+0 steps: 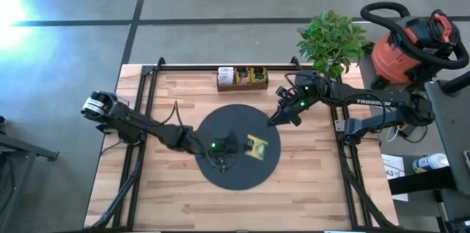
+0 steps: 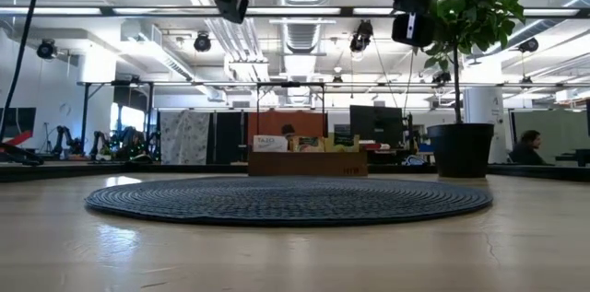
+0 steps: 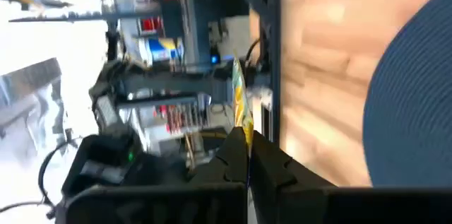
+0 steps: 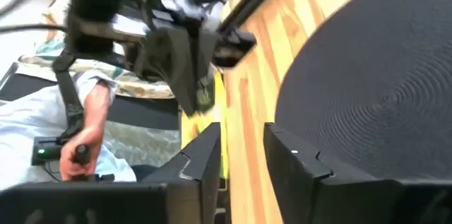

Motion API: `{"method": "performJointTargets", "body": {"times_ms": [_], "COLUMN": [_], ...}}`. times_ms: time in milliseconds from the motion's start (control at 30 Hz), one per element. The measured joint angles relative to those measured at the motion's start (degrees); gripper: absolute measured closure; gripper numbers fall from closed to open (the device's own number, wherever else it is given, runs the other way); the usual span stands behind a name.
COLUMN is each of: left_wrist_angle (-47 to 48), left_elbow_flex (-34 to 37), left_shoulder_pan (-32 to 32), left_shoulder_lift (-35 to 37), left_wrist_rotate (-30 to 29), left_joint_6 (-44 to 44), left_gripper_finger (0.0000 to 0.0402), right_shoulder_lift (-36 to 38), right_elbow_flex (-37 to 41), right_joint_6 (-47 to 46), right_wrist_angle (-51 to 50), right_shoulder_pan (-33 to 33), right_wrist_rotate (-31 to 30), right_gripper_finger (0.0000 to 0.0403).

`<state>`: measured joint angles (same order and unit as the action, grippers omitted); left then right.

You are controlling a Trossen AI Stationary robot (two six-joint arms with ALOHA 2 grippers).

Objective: Pick & Place Tea
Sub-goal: Put the green tea bag into the right section of the wooden organizer

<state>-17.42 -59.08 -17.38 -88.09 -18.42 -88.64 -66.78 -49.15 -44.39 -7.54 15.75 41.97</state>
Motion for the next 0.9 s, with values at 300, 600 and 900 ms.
{"method": "performJointTargets", "body": {"times_ms": [300,600,900], "left_wrist_angle": [-7.9,-9.6,-11.5], "left_elbow_flex": [-1.4,-3.7,-4.6], "left_shoulder_pan": [-0.5,1.2,2.3], "left_shoulder_lift": [-5.1,-8.1,-9.1], "left_wrist_rotate": [4.3,7.7,8.9], "left_joint_6": [-5.1,-7.5,-8.8], "left_gripper_finger": [0.0401,0.0401,0.0401], "right_shoulder_lift": [-3.8,-6.9,-6.9], "right_elbow_flex": [0.0,0.0,0.0], "right_joint_6": [0.5,-4.9,-5.3], "right_wrist_angle": [1.2,10.6,10.8], "right_shoulder_pan": [-2.6,-5.4,-5.4], "right_wrist_rotate": [1.0,7.3,8.2], "right_gripper_finger": [0.0225,0.0209,0.0209]}}
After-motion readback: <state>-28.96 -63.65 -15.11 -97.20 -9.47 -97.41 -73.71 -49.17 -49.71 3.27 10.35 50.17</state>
